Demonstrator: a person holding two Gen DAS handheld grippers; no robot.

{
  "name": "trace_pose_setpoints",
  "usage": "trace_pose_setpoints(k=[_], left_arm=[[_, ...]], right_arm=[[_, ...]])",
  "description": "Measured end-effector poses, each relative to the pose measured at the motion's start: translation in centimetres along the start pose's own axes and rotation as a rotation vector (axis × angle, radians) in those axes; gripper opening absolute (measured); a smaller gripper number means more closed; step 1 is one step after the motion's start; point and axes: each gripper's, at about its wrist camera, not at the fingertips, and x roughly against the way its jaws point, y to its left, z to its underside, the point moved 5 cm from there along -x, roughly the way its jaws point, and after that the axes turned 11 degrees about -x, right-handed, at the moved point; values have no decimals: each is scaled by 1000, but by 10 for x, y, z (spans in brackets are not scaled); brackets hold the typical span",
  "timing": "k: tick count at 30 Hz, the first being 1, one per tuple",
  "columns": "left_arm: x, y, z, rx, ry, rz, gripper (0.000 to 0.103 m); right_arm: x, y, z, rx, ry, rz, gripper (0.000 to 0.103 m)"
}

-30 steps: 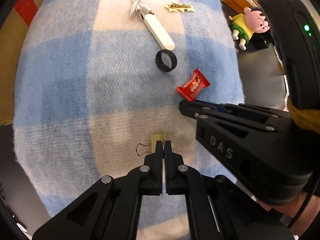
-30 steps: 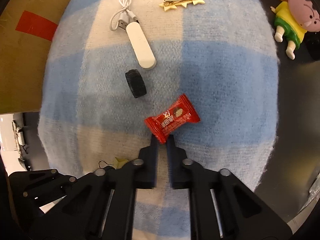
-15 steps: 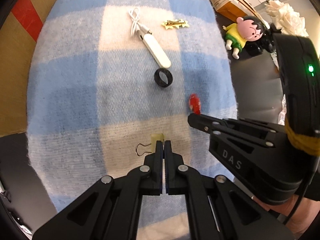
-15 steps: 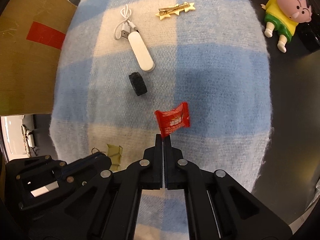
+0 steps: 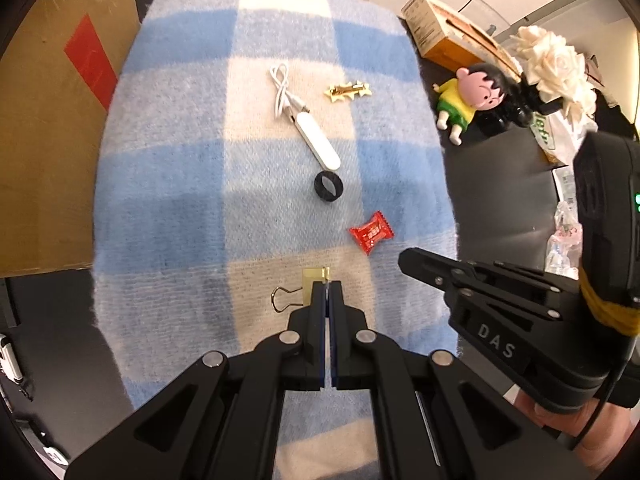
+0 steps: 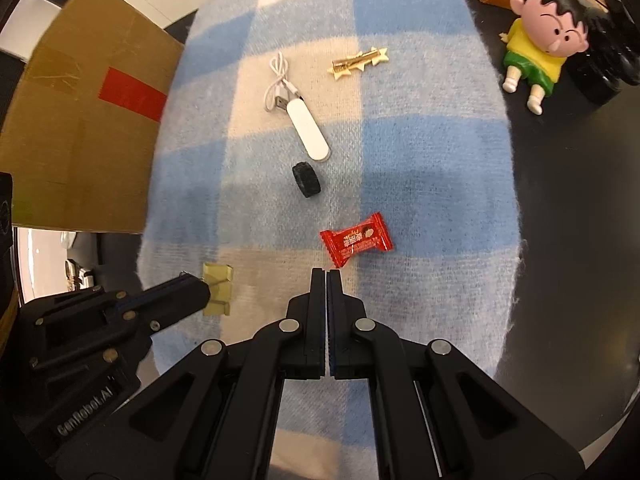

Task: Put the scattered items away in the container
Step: 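Grasp the red candy wrapper with the right tool while the left tool holds the clip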

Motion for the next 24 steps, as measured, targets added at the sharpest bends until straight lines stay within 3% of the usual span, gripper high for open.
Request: trace_pose_setpoints(k=[5, 10, 12, 14, 15, 24], left_arm=[[7, 3, 5, 13, -13, -2, 1], [6, 10, 15, 42, -7, -1, 1], [5, 15, 20, 59, -3, 2, 1], [4, 22, 23, 78, 2, 2, 1], [3, 24, 24, 83, 5, 2, 1], [-6, 44, 21, 124, 29, 3, 1]], right_arm=[[12, 1, 19, 9, -19, -13, 1], [5, -4, 23, 2, 5, 21, 8], [-7, -4, 23, 9, 32, 34, 17], [-18, 0, 19, 26, 44, 38, 50], [-21, 2, 18, 38, 39, 42, 55], [-62, 8, -8, 173, 70, 214, 56]])
